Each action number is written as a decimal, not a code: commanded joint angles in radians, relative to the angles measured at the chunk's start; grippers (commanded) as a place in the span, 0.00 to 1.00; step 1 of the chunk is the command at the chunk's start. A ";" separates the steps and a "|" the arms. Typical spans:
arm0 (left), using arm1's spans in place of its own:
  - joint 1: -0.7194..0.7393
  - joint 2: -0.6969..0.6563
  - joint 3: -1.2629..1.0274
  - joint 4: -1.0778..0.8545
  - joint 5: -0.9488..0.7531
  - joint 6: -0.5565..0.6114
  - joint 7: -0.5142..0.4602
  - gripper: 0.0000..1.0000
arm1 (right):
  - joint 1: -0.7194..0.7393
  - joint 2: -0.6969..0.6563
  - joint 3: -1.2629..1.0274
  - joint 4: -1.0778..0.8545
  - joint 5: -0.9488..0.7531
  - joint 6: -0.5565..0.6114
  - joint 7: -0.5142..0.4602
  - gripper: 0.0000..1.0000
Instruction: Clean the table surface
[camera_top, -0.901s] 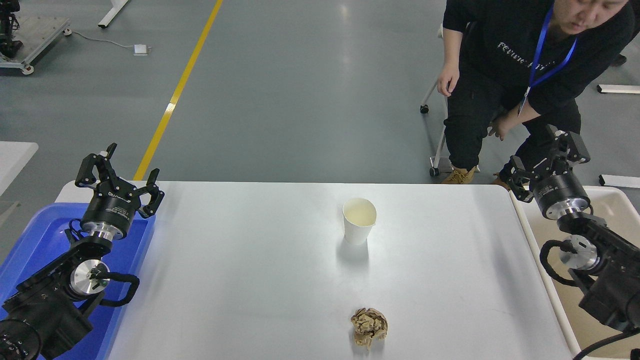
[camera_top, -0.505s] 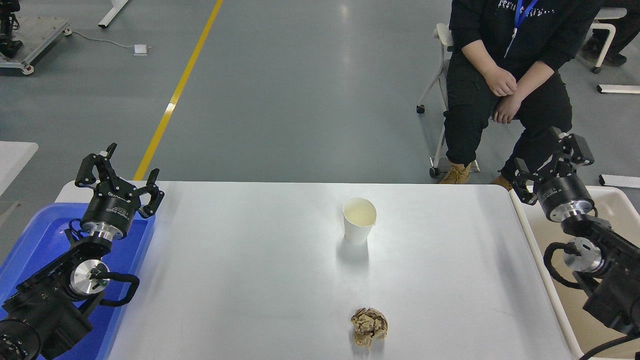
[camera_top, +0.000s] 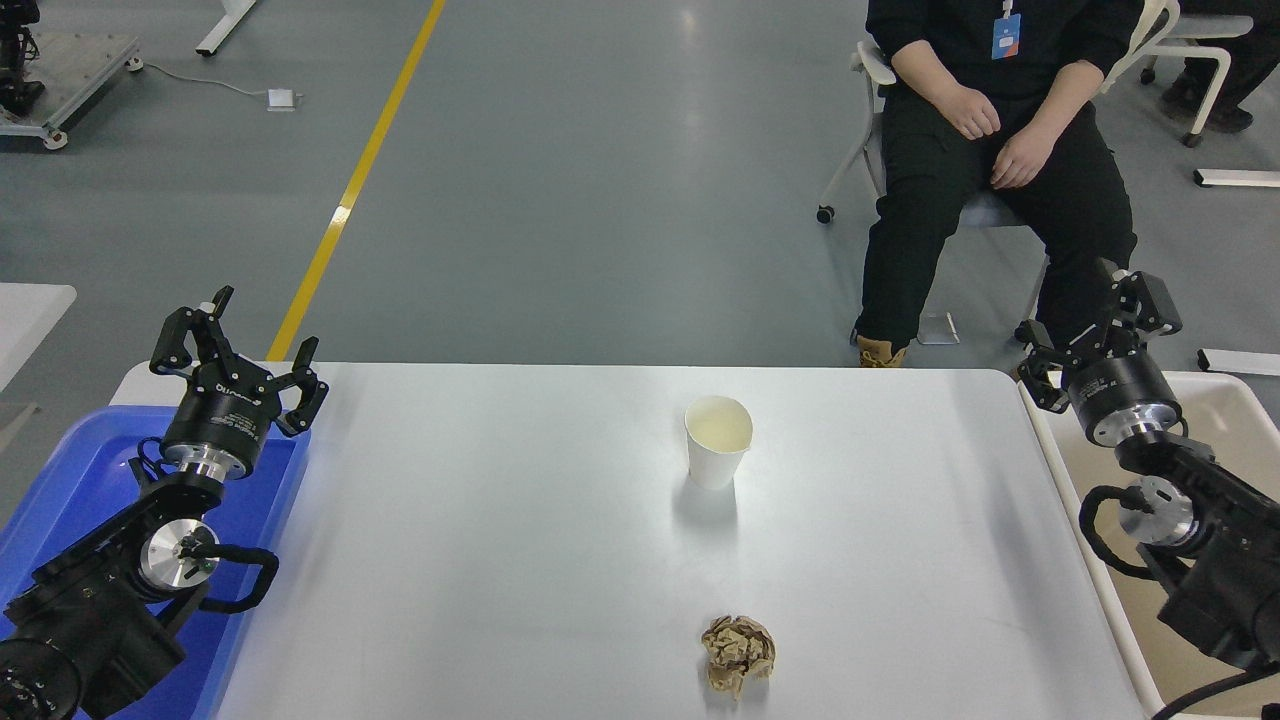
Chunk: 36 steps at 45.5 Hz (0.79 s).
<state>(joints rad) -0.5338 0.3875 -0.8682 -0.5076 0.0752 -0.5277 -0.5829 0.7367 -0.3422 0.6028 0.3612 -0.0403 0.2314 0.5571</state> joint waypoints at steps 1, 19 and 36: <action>0.000 0.001 0.000 0.000 0.000 0.000 0.000 1.00 | 0.021 -0.012 -0.020 -0.002 -0.006 -0.029 0.000 0.99; 0.000 -0.001 0.000 0.000 0.000 0.000 0.000 1.00 | 0.032 -0.060 -0.097 0.004 -0.018 -0.014 0.000 0.99; 0.000 -0.001 0.000 0.000 0.000 0.000 0.000 1.00 | 0.112 -0.063 -0.236 -0.001 -0.019 -0.014 -0.002 0.99</action>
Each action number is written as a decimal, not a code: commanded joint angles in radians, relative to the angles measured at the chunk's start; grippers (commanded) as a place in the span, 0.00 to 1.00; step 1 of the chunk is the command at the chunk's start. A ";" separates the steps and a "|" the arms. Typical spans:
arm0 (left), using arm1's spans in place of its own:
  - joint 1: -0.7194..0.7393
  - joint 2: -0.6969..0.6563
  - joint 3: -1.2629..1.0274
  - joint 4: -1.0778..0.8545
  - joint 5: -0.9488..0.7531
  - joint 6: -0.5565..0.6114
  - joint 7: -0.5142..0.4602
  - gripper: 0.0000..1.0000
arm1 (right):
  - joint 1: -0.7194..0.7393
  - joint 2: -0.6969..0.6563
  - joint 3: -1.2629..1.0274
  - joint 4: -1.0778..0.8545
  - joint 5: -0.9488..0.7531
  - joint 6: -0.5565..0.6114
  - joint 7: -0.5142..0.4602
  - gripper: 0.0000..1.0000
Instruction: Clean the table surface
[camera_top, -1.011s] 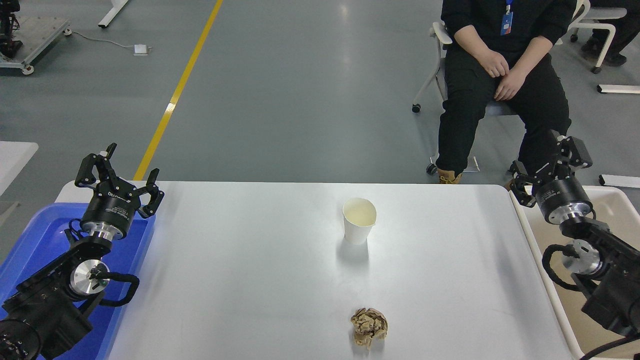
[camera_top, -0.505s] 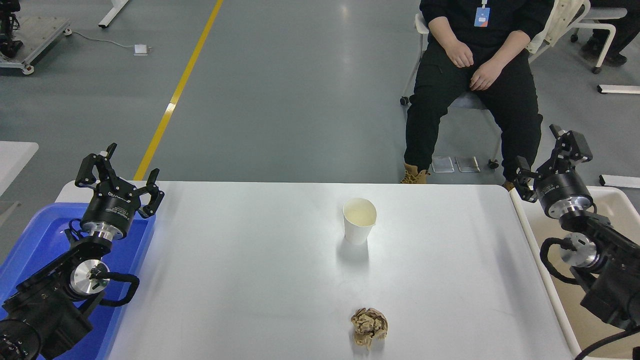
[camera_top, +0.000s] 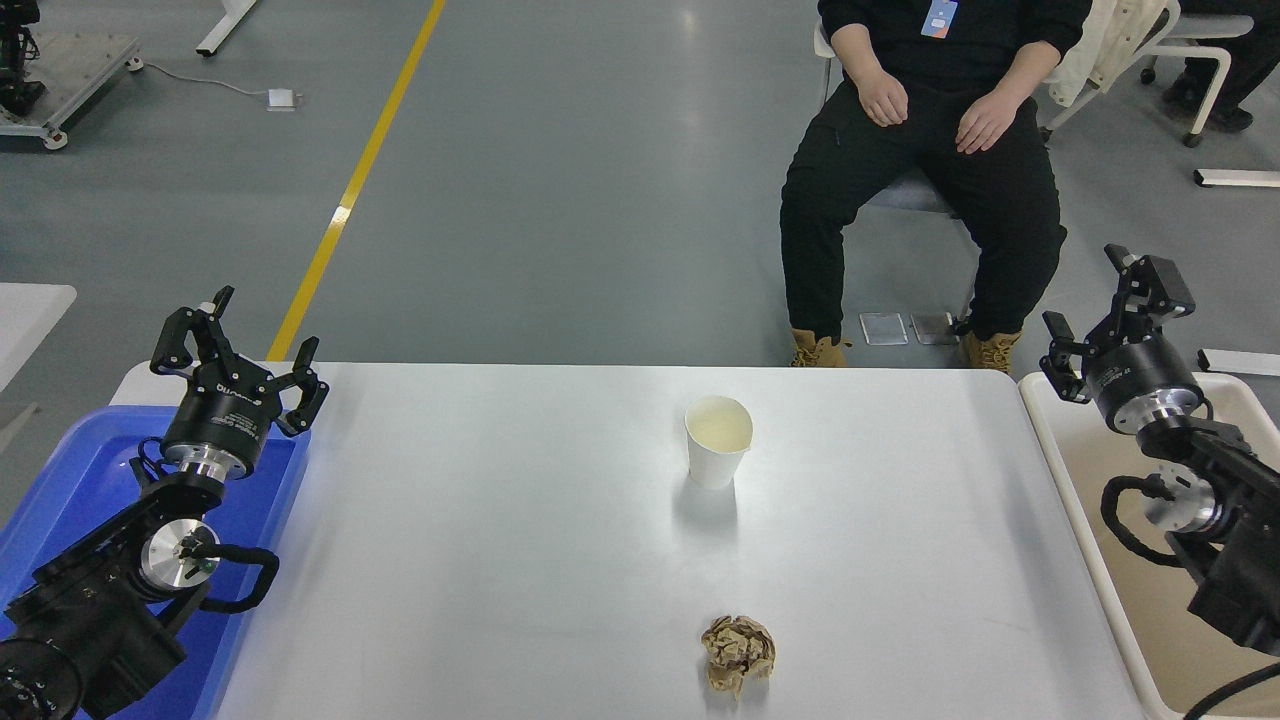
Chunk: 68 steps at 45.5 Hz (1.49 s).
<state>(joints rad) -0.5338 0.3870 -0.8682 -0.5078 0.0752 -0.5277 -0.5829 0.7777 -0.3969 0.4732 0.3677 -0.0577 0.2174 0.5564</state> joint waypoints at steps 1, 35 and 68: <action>0.000 0.000 0.000 0.000 0.000 0.000 0.000 1.00 | 0.084 -0.011 -0.129 -0.007 -0.004 0.000 -0.001 0.99; 0.000 0.000 0.000 0.000 0.000 0.000 0.000 1.00 | 0.606 -0.003 -0.818 0.315 -0.818 0.017 0.003 0.99; 0.000 0.001 0.000 0.000 0.000 0.000 0.000 1.00 | 0.557 0.339 -0.924 0.212 -1.048 -0.092 -0.134 0.99</action>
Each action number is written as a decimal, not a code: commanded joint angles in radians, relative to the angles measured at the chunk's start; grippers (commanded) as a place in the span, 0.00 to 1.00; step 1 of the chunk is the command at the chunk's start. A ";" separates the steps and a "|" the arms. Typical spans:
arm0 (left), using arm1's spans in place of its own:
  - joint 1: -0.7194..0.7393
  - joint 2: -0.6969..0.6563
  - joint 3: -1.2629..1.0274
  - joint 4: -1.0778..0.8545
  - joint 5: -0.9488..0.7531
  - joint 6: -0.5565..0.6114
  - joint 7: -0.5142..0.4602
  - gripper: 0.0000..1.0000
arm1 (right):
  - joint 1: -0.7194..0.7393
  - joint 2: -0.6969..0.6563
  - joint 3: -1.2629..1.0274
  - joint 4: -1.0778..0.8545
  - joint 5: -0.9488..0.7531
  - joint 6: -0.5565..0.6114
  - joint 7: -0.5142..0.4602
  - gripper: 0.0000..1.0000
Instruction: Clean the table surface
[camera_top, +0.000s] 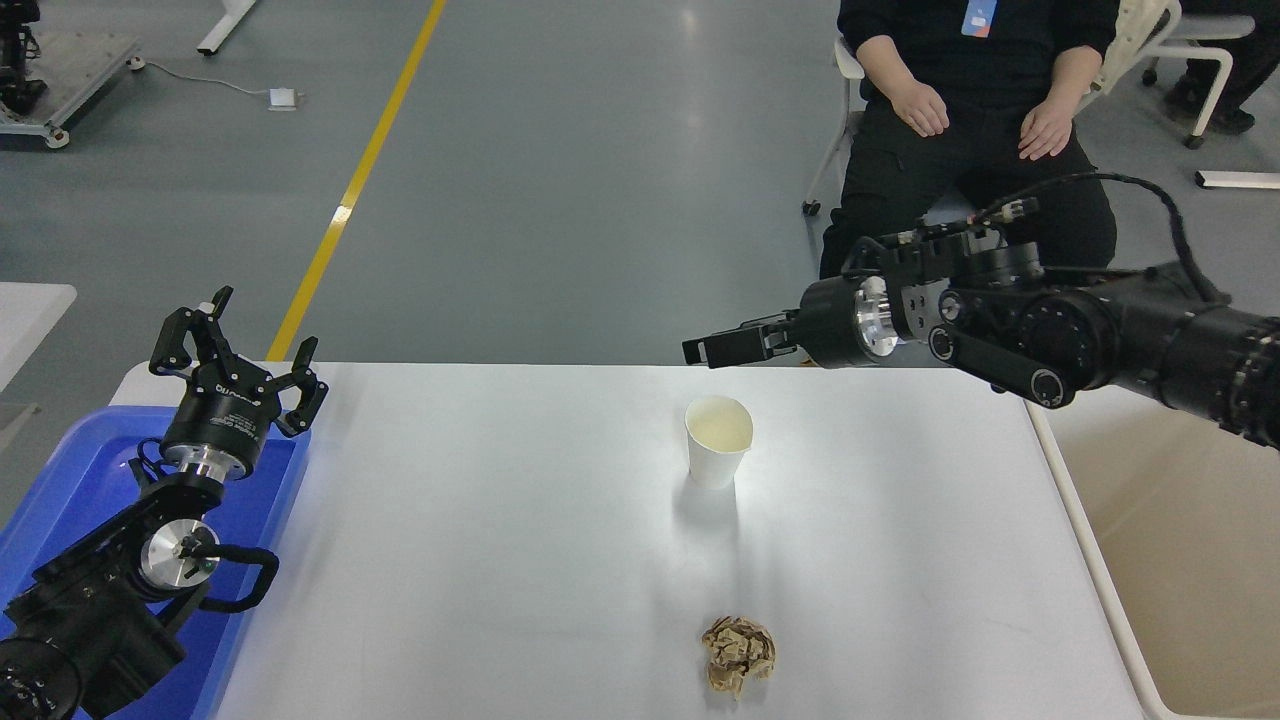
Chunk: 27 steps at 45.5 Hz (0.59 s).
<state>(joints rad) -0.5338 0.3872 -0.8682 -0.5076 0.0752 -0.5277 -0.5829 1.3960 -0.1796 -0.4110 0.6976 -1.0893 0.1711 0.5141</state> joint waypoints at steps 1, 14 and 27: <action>0.000 0.001 0.000 0.000 0.000 0.000 0.000 1.00 | -0.072 0.132 -0.040 -0.131 -0.017 -0.045 -0.103 0.99; 0.000 -0.001 0.000 0.000 0.000 0.000 0.000 1.00 | -0.160 0.164 -0.043 -0.247 -0.018 -0.051 -0.146 0.99; 0.000 -0.001 0.000 0.000 0.000 0.000 0.000 1.00 | -0.210 0.164 -0.114 -0.293 -0.018 -0.068 -0.144 0.96</action>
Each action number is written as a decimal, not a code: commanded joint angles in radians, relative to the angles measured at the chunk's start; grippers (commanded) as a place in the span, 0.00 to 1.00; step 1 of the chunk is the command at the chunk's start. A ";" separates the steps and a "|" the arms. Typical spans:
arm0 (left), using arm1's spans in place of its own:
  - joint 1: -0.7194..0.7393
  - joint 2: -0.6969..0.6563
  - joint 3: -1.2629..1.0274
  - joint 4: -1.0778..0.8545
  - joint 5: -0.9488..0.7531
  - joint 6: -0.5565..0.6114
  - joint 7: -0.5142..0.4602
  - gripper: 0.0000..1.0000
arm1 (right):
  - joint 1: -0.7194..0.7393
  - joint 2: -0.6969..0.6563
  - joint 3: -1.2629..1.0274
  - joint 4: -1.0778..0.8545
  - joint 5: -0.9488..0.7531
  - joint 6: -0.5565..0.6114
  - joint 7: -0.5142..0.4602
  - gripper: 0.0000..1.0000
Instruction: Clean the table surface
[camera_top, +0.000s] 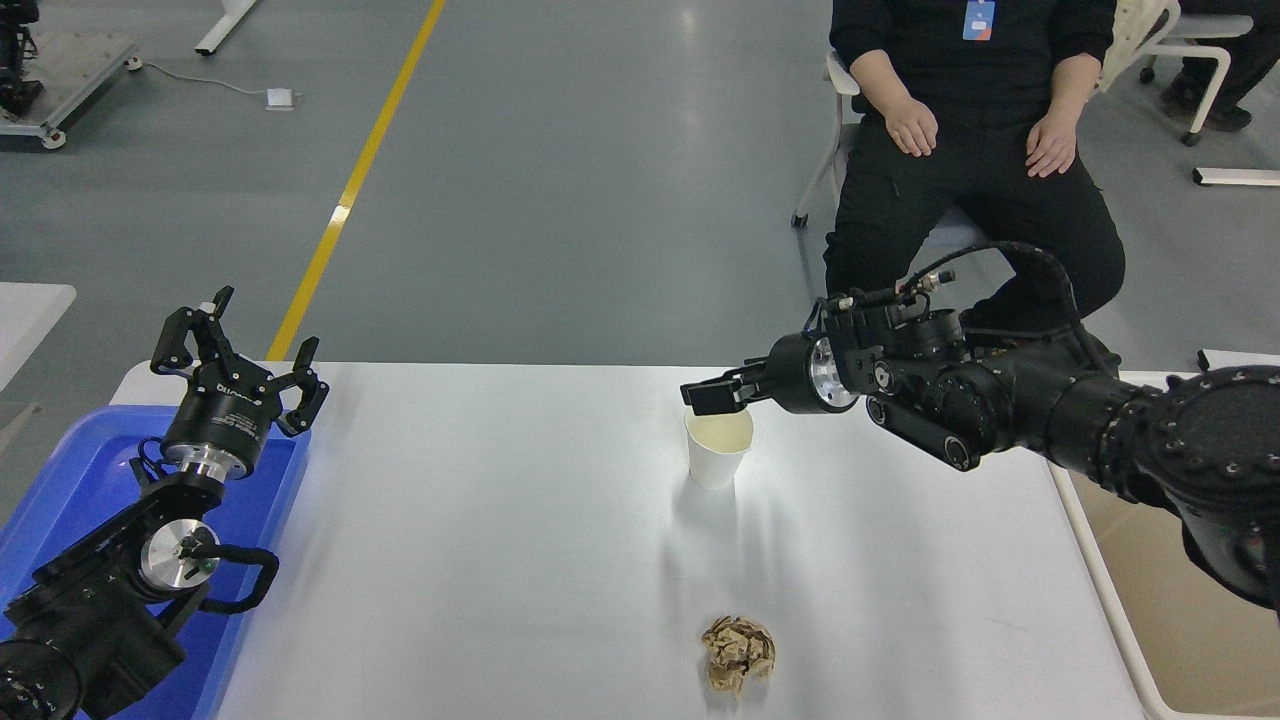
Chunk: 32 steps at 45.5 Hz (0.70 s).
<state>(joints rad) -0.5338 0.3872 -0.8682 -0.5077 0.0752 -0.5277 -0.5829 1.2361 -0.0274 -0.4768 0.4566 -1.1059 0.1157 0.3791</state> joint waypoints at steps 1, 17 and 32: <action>0.000 -0.001 0.000 0.000 0.000 0.000 0.000 1.00 | -0.053 0.012 -0.049 -0.052 -0.002 -0.016 -0.009 0.95; 0.000 -0.001 0.000 0.000 0.000 0.000 0.000 1.00 | -0.096 0.014 -0.049 -0.070 -0.002 -0.050 -0.008 0.82; 0.000 -0.001 0.000 0.000 0.000 0.000 0.000 1.00 | -0.110 0.014 -0.054 -0.069 -0.002 -0.051 -0.002 0.58</action>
<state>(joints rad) -0.5338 0.3871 -0.8682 -0.5077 0.0752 -0.5277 -0.5829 1.1410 -0.0149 -0.5263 0.3907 -1.1075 0.0689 0.3733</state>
